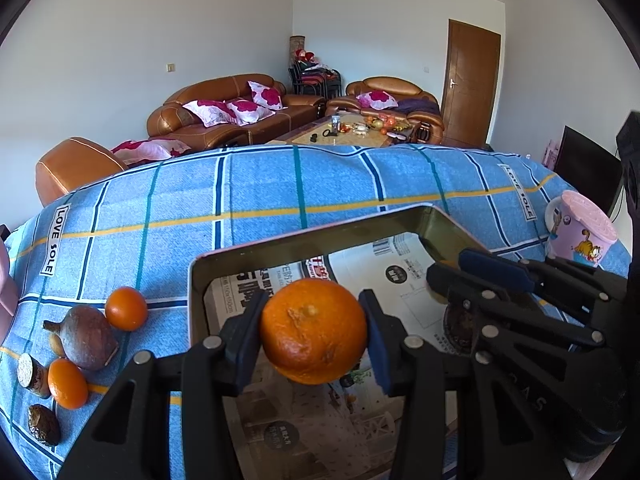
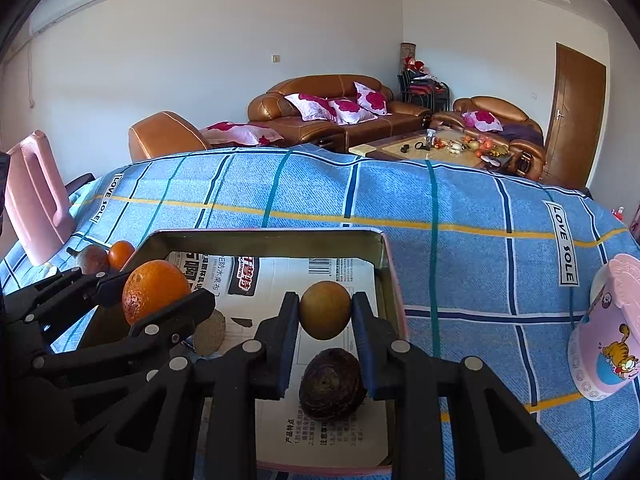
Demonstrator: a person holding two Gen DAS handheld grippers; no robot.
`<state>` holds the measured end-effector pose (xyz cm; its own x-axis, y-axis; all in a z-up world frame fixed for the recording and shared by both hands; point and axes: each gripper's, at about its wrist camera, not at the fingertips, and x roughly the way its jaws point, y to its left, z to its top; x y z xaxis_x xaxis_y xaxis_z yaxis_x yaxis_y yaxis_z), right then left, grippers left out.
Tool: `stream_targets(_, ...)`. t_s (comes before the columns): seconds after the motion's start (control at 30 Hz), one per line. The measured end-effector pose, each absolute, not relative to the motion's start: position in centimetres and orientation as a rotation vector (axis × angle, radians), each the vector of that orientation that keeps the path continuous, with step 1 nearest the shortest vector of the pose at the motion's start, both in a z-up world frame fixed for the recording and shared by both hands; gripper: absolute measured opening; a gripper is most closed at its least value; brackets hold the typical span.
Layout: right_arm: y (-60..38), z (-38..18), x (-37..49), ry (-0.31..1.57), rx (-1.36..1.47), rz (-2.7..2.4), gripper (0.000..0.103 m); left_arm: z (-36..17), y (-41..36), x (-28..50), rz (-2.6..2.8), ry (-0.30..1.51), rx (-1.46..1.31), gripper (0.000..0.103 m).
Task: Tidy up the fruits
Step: 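Release the orange into the pink tin while the right tool releases its fruit there, then withdraw both open tools up from the pink tin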
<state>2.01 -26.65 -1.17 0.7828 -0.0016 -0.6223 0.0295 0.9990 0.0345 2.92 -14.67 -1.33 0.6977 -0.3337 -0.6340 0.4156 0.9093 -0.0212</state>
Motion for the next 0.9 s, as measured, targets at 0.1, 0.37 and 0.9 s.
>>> stream_targets(0.1,-26.9,-1.3,2.1,0.681,0.070,0.002,0.031,-1.3,-14.4,2.8,-0.422,0.678,0.118,0.048)
stream_targets(0.37,-28.8,0.6,-0.6,0.492,0.152,-0.114,0.061,-0.9,-15.3,2.0,-0.439,0.646,0.162,0.048)
stream_targets(0.9,-31.0,1.4,-2.0,0.420,0.208,-0.256,0.070,0.6,-15.6,-0.8,-0.378,0.483,0.231,0.103)
